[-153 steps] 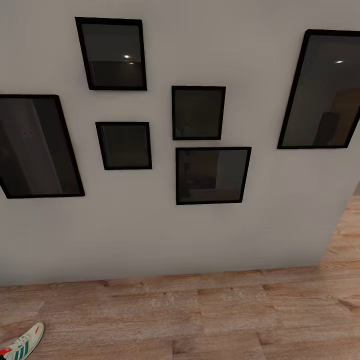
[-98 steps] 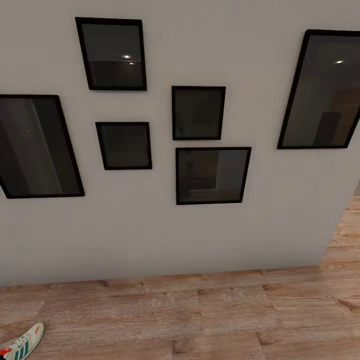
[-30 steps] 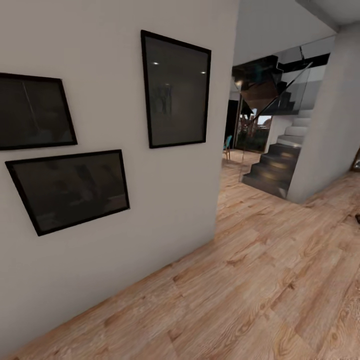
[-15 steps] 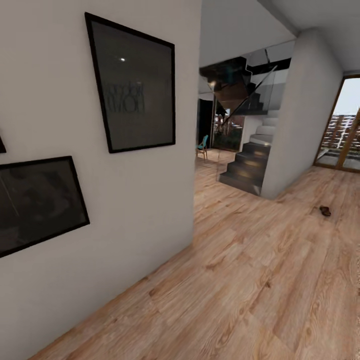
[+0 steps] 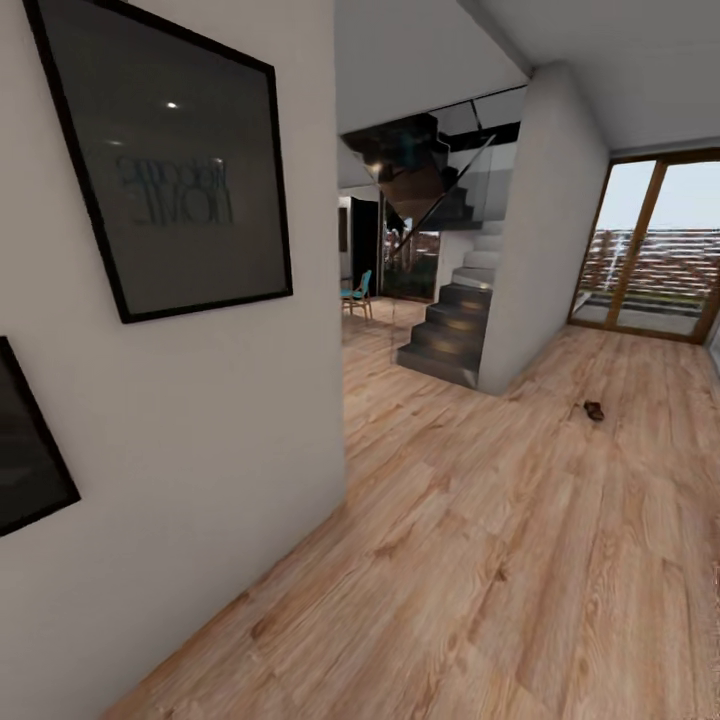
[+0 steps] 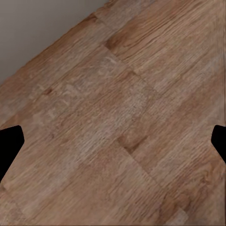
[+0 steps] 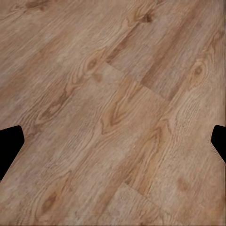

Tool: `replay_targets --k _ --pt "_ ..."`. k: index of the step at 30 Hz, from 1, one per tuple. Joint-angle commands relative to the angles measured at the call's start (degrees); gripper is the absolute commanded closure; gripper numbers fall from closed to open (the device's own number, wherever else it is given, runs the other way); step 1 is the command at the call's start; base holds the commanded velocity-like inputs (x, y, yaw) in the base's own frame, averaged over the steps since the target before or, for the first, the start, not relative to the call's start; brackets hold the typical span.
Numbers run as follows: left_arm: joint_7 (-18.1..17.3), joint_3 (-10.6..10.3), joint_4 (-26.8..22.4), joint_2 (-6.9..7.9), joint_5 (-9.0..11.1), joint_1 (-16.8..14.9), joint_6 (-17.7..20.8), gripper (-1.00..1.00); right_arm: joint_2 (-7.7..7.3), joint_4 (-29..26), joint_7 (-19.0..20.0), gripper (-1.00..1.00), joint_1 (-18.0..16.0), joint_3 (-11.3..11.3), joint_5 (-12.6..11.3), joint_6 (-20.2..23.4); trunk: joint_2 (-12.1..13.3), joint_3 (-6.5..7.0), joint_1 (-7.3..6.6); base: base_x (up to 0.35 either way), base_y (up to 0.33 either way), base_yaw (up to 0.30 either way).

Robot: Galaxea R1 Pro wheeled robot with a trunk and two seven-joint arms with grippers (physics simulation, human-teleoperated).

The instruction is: Pick up the two gym shoes and the two sandals from the corridor floor and place them onto the hallstand (shoe rack) in the corridor, making sure they are on the rack and not on the floor. Arrange them so the two gym shoes are next to each other and the two sandals are next to each other.

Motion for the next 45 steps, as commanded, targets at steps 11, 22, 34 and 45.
replay_targets --k 11,22,34,45 --pt "0.0 0.0 0.0 0.05 0.3 0.0 -0.2 -1.00 0.01 0.1 0.0 -1.00 -0.1 -0.1 0.0 -0.2 0.0 -0.06 0.03 0.333 0.000 -0.271" --pt "0.0 0.0 0.0 0.08 0.3 0.0 -0.2 -1.00 0.05 0.1 0.0 -1.00 -0.1 -0.1 0.0 -0.2 0.0 -0.06 0.03 0.334 0.000 -0.271" --pt "0.0 0.0 0.0 0.09 0.3 0.0 -0.2 -1.00 0.05 0.1 0.1 -1.00 -0.1 -0.1 0.0 -0.2 0.0 -0.06 0.03 0.338 0.000 -0.271" --pt "0.0 0.0 0.0 0.09 0.2 0.0 -0.2 -1.00 0.06 0.1 0.1 -1.00 -0.1 -0.1 0.0 -0.2 0.0 -0.06 0.03 0.338 0.000 -0.271"
